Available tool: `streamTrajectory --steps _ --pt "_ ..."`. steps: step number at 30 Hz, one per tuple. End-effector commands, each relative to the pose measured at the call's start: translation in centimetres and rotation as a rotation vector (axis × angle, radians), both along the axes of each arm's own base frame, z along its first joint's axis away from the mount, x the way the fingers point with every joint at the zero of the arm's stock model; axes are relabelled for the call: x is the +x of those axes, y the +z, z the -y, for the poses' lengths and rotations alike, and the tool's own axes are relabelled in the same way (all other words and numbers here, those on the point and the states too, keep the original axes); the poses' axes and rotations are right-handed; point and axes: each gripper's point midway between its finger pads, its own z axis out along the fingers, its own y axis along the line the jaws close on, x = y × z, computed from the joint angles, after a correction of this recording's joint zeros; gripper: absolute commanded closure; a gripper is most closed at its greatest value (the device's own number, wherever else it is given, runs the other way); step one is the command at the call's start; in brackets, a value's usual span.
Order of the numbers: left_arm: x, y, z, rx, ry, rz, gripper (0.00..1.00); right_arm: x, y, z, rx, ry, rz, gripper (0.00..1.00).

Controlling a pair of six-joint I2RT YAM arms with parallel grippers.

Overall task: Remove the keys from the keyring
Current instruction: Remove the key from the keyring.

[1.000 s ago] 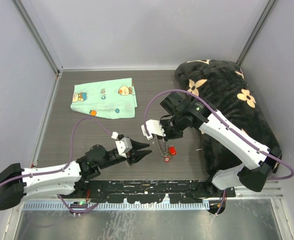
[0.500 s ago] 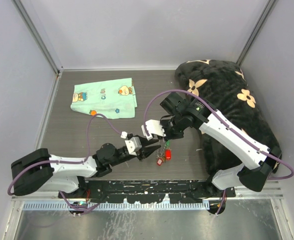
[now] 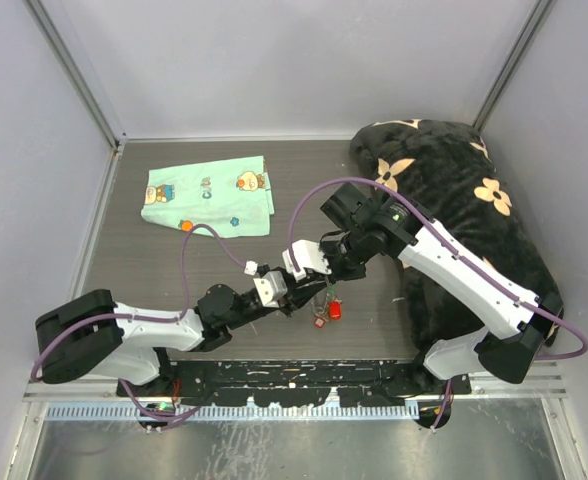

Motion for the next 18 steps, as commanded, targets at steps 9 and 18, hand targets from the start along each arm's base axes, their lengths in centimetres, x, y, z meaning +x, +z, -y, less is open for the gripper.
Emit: streamTrajectory --steps 9,18 --pt "0.1 3.1 0.3 -0.081 0.01 0.069 0.79 -0.3 2.0 -0.9 0.086 0.028 0.006 0.99" --pt "0.1 2.3 0.4 -0.053 0.005 0.062 0.82 -0.4 2.2 -0.9 0.093 0.034 0.004 0.99"
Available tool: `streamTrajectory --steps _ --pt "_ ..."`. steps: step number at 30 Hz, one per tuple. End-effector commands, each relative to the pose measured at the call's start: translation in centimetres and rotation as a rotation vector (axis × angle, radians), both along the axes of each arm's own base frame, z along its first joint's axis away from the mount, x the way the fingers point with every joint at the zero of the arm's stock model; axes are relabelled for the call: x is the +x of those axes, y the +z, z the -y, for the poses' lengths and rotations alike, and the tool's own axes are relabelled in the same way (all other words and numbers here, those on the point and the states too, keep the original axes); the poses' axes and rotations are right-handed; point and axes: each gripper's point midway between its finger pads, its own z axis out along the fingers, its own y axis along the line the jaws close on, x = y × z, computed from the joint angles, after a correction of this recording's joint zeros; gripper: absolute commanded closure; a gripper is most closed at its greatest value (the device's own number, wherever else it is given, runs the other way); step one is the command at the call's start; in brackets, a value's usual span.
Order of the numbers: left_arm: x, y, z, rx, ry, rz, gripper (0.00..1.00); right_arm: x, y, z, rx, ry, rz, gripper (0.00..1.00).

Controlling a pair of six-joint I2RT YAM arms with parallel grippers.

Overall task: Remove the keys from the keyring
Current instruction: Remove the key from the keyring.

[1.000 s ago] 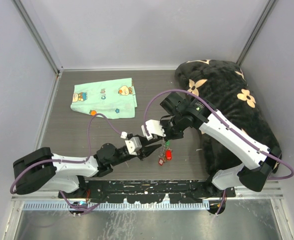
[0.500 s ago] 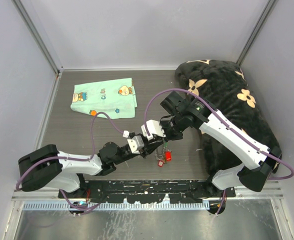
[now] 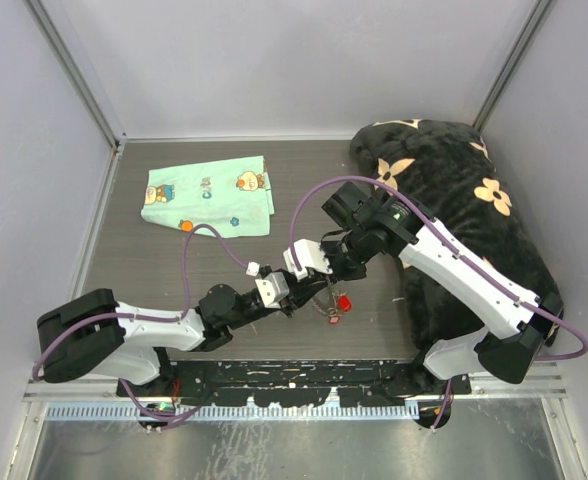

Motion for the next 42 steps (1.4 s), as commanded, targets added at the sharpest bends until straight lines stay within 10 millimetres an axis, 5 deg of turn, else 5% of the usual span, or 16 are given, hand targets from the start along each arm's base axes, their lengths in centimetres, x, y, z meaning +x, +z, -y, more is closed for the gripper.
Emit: streamTrajectory --steps 1,21,24,30,37,42 --pt "0.1 2.7 0.2 -0.065 0.004 0.05 0.82 -0.1 2.1 -0.8 0.075 0.022 0.029 0.99" --pt "-0.2 1.8 0.8 -0.022 -0.023 0.035 0.88 -0.4 2.3 -0.9 0.094 0.035 0.02 0.99" --pt "-0.3 1.8 0.9 -0.018 -0.031 0.035 1.0 -0.5 2.2 -0.9 0.095 0.036 0.014 0.99" --pt "-0.5 1.9 0.8 -0.007 -0.038 0.034 1.0 -0.5 2.3 -0.7 0.113 0.029 0.014 0.99" --pt "-1.1 3.6 -0.5 -0.06 -0.054 0.038 1.0 -0.4 2.7 -0.1 0.235 0.01 -0.062 0.68" --pt "-1.7 4.8 -2.0 -0.104 -0.065 0.047 1.0 -0.2 3.5 0.7 0.386 -0.018 -0.128 0.56"
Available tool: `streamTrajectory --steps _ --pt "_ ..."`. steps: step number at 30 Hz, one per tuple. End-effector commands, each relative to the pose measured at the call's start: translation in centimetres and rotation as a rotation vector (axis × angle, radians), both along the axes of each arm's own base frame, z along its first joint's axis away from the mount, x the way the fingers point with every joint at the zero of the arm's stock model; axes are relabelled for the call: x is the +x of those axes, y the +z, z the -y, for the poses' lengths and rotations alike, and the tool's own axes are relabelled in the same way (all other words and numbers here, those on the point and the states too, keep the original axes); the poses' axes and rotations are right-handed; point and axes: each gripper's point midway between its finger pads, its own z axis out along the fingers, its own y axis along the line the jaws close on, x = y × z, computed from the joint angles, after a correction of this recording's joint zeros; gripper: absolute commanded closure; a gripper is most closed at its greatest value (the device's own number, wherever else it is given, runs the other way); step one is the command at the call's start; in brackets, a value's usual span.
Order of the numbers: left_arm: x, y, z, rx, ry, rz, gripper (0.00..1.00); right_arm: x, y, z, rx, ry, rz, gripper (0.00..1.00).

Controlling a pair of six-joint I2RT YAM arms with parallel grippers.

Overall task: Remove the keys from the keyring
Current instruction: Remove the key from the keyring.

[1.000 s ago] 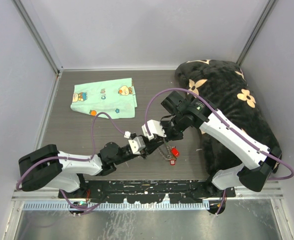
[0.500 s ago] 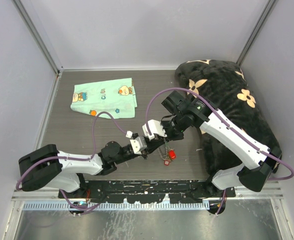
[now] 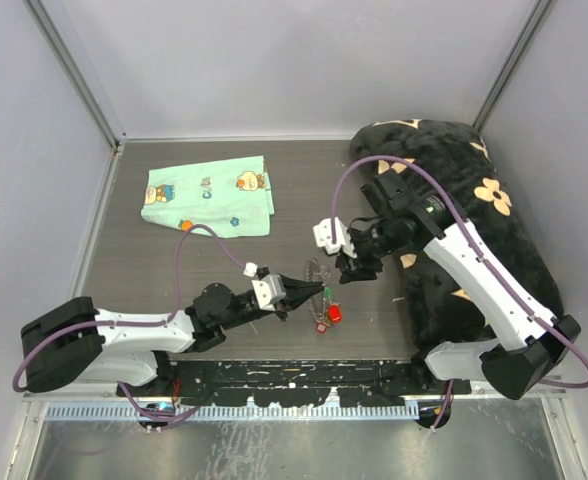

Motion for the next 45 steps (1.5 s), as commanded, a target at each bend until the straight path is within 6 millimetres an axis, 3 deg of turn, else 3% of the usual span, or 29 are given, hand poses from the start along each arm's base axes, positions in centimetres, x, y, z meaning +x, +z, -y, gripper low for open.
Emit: streamTrajectory --steps 1,6,11,19,32,45 --pt "-1.1 5.7 -1.9 -0.18 -0.022 0.07 1.0 -1.0 2.2 -0.8 0.226 0.039 -0.036 0.54" --pt "-1.9 7.3 -3.2 -0.243 -0.038 0.086 1.0 -2.0 2.6 -1.3 0.416 0.06 -0.09 0.47" --pt "-2.9 9.3 -4.2 -0.316 -0.071 0.091 1.0 -3.2 4.1 -1.9 0.553 0.108 -0.132 0.46" --pt "-3.7 11.7 -4.4 -0.399 -0.122 0.079 1.0 -3.6 6.6 -2.7 0.653 0.177 -0.161 0.59" --pt "-3.6 12.1 -3.5 -0.429 -0.143 0.062 1.0 -3.9 6.3 -3.1 0.657 0.199 -0.172 0.62" --pt "-3.5 12.2 -3.5 -0.436 -0.138 0.06 1.0 -4.0 5.5 -3.6 0.624 0.198 -0.177 0.76"
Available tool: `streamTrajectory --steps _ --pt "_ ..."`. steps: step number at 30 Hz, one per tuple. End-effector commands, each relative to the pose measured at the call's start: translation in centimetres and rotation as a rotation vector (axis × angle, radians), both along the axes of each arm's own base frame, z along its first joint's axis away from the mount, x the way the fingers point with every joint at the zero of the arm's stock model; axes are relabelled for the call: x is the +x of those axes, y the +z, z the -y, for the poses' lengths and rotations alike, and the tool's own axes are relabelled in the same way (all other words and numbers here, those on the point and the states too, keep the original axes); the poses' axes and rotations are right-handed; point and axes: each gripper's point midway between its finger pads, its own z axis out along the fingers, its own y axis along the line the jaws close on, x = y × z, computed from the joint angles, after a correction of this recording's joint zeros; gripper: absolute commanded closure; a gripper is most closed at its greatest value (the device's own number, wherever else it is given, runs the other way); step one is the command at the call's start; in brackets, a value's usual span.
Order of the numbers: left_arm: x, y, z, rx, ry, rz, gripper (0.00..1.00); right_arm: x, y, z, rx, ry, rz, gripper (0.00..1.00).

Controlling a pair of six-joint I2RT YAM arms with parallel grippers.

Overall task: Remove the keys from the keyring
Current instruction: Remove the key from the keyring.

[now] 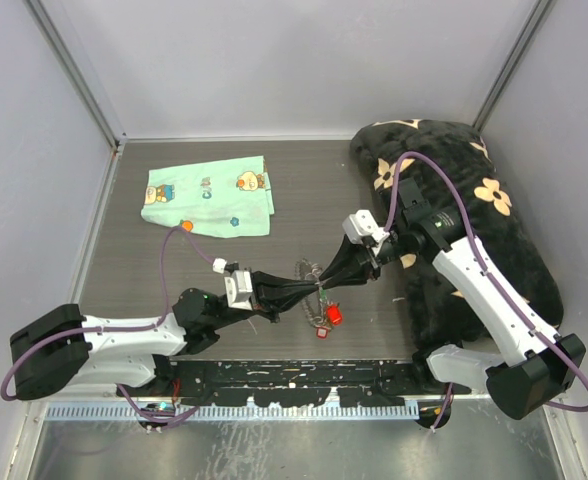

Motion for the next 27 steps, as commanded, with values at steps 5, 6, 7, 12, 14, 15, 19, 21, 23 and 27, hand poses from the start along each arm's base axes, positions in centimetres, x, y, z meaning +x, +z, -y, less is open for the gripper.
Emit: streamTrajectory --steps 5,6,7,12,14,15,19,21,23,27 --pt "-0.5 5.4 -1.2 -0.17 -0.002 0.072 1.0 0.0 0.4 -0.3 0.01 0.003 0.024 0.91" --pt "-0.5 5.4 -1.2 -0.169 -0.002 0.071 1.0 0.0 0.4 -0.3 0.009 0.003 0.022 0.97" --pt "-0.4 5.3 -1.2 -0.168 0.001 0.068 1.0 0.0 0.5 -0.3 0.009 0.002 0.025 0.99" --pt "0.1 4.2 -1.3 -0.132 0.03 0.044 0.96 0.3 0.7 -0.2 -0.019 -0.023 0.043 0.99" --pt "0.2 3.1 -1.6 -0.082 0.043 0.03 0.79 1.0 0.3 0.2 -0.067 -0.065 0.091 0.99" --pt "0.2 2.4 -1.8 -0.042 0.053 0.02 0.72 1.3 0.2 0.4 -0.09 -0.081 0.122 0.99" --pt "0.6 -1.3 -2.4 0.218 0.102 0.007 0.6 2.3 -0.6 1.3 -0.217 -0.131 0.262 0.99" --pt "0.7 -2.1 -3.1 0.29 0.123 0.019 0.59 2.8 -0.6 1.5 -0.273 -0.146 0.319 0.99" --pt "0.4 -2.1 -3.7 0.304 0.125 0.047 0.58 2.9 -0.6 1.4 -0.309 -0.137 0.362 0.99" --pt "0.1 -1.3 -3.4 0.29 0.107 0.068 0.58 3.1 -0.3 1.1 -0.327 -0.111 0.415 0.99"
